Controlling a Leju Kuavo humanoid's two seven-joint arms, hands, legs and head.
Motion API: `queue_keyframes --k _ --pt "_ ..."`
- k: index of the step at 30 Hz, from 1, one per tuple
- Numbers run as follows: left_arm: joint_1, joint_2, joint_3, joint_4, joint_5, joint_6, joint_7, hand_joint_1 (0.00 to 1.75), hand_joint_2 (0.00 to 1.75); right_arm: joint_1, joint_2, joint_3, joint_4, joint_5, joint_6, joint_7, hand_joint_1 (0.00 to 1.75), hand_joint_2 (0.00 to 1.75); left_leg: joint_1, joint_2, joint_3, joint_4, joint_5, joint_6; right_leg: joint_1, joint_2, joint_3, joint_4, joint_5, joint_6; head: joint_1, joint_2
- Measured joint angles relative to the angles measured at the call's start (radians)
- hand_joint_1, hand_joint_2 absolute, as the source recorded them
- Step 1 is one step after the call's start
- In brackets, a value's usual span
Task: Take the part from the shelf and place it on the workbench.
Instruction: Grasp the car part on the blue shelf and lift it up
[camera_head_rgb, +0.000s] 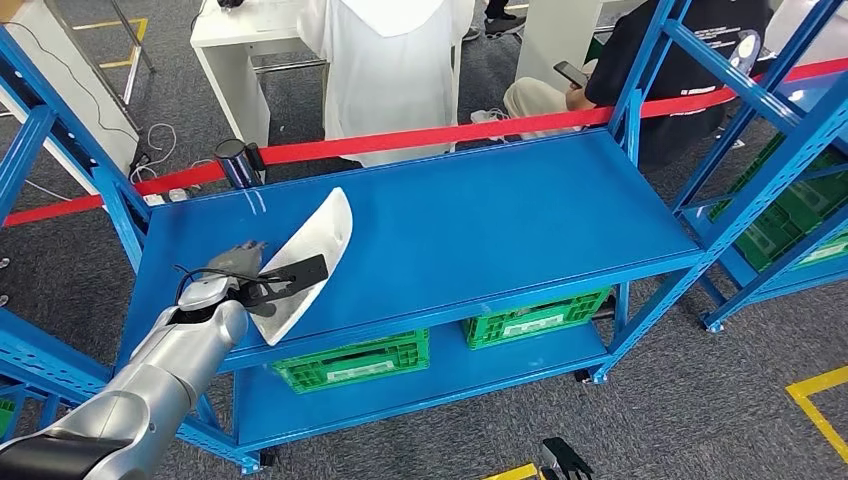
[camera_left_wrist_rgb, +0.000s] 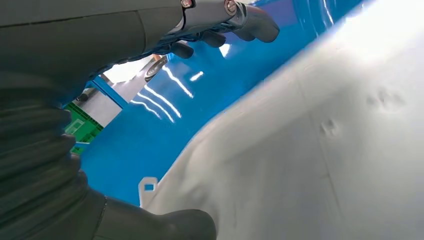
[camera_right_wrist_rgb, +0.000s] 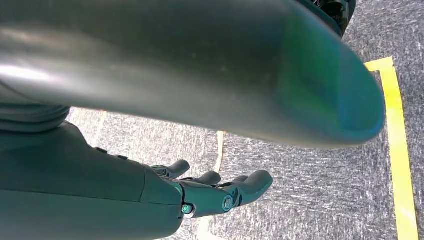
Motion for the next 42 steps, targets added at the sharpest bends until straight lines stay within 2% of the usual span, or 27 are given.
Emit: queue_keyframes --k 2,8,10,12,14,21,36,38,40,41,42 --pt "-0.001 0.000 0.000 0.000 0.005 -0.025 -0.005 0.51 1.75 0.000 0.000 0.000 0.000 0.003 0.000 0.000 0.00 0.00 0.000 0.000 0.001 0.000 0.000 0.000 0.000 0.000 0.002 0.000 0.000 0.000 0.000 0.000" --pt "0.001 0.001 0.000 0.000 0.010 -0.051 -0.015 0.53 1.75 -0.002 0.000 0.000 0.000 0.008 0.000 0.000 0.00 0.00 0.000 0.000 0.004 0.000 -0.001 0.001 0.000 0.000 0.004 0.000 0.000 0.000 0.000 0.000" --pt "0.002 0.001 0.000 0.000 0.010 -0.051 -0.016 0.65 1.75 -0.002 0.000 0.000 0.000 0.008 0.000 0.000 0.00 0.00 0.000 0.000 0.004 0.000 -0.001 0.001 0.000 0.000 0.004 0.000 0.000 0.000 0.000 0.000" --pt "0.002 0.001 0.000 0.000 0.010 -0.053 -0.016 1.25 1.75 -0.002 0.000 0.000 0.000 0.008 0.000 0.000 0.00 0.00 0.000 0.000 0.004 0.000 -0.001 0.001 0.000 0.000 0.004 0.000 0.000 0.000 0.000 0.000" --pt "0.002 0.001 0.000 0.000 0.010 -0.058 -0.019 1.75 1.75 -0.002 0.001 0.000 0.000 0.009 0.000 0.000 0.00 0.00 0.000 0.000 0.004 0.000 -0.001 0.001 0.000 0.000 0.004 0.000 0.000 0.000 0.000 0.000" --pt "0.006 0.002 0.000 0.000 0.008 -0.086 -0.038 1.75 1.75 -0.002 0.001 0.000 0.000 0.013 0.000 -0.002 0.00 0.00 0.000 0.000 0.004 0.000 -0.001 0.001 0.000 0.000 0.004 0.000 0.000 0.000 0.000 0.000" --pt "0.011 0.001 0.000 0.000 -0.004 -0.086 -0.057 1.75 1.75 -0.004 0.005 -0.016 0.000 0.015 -0.001 -0.002 0.00 0.00 0.000 0.000 0.004 0.000 -0.001 0.002 0.000 0.000 0.005 0.000 -0.001 0.001 0.000 0.000" --pt "0.012 0.000 0.000 0.000 -0.004 -0.083 -0.059 1.25 1.75 -0.004 0.006 -0.017 0.000 0.015 -0.002 -0.002 0.00 0.00 0.000 0.000 0.004 0.000 -0.001 0.002 0.000 0.000 0.005 0.000 -0.001 0.001 0.000 0.000" --pt "0.013 0.000 0.000 0.000 -0.005 -0.074 -0.061 0.38 1.75 -0.005 0.007 -0.019 0.000 0.015 -0.003 -0.002 0.00 0.00 0.000 0.000 0.004 0.000 -0.001 0.002 0.000 0.000 0.005 0.000 -0.001 0.001 0.000 0.000" --pt "0.013 -0.001 0.000 0.000 -0.005 -0.068 -0.061 0.17 1.75 -0.005 0.008 -0.020 0.000 0.015 -0.003 -0.002 0.00 0.00 0.000 0.000 0.004 0.000 -0.001 0.002 0.000 0.000 0.005 0.000 -0.001 0.001 0.000 0.000" --pt "0.014 -0.002 0.000 0.000 -0.005 -0.061 -0.061 0.00 1.31 -0.005 0.008 -0.021 0.000 0.015 -0.003 -0.002 0.00 0.00 0.000 0.000 0.004 0.000 -0.001 0.002 0.000 0.000 0.005 0.000 -0.001 0.001 0.000 0.000"
